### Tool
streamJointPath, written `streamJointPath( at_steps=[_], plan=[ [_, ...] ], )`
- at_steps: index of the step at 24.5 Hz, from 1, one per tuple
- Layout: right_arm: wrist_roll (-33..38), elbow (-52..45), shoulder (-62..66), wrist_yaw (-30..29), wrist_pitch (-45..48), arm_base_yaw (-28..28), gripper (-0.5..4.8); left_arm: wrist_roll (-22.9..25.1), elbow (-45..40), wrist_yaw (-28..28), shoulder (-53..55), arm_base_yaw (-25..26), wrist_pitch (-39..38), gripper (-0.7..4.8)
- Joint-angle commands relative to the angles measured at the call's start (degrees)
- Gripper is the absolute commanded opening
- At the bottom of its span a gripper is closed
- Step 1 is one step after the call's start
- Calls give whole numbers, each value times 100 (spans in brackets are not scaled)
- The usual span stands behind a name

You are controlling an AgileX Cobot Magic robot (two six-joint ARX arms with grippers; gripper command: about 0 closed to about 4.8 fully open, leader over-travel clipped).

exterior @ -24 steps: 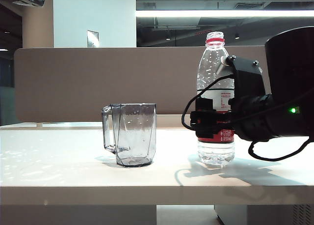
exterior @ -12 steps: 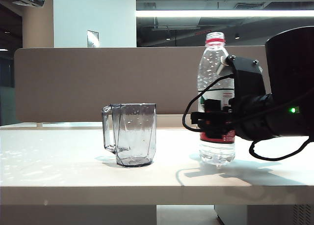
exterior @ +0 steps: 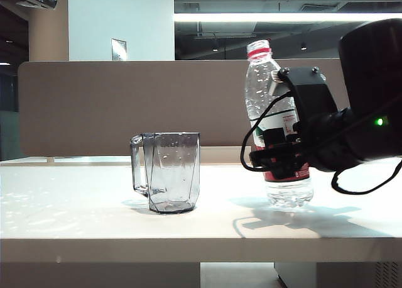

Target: Pick up the mineral water bottle on the table and pour water into the mug until it's half full.

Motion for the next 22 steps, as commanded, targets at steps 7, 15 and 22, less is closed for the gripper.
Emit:
streamJointPath(
  at_steps=[7, 15, 22],
  plan=[
    [-1405, 90, -562, 55, -756, 7, 206, 7, 4, 13, -11, 0, 50, -4],
    [-2131, 798, -562, 306, -2033, 15, 207, 7, 4, 13, -11, 0, 44, -4],
    [-3834, 1040, -562, 752, -1932, 15, 207, 7, 4, 13, -11, 0, 46, -4]
  ],
)
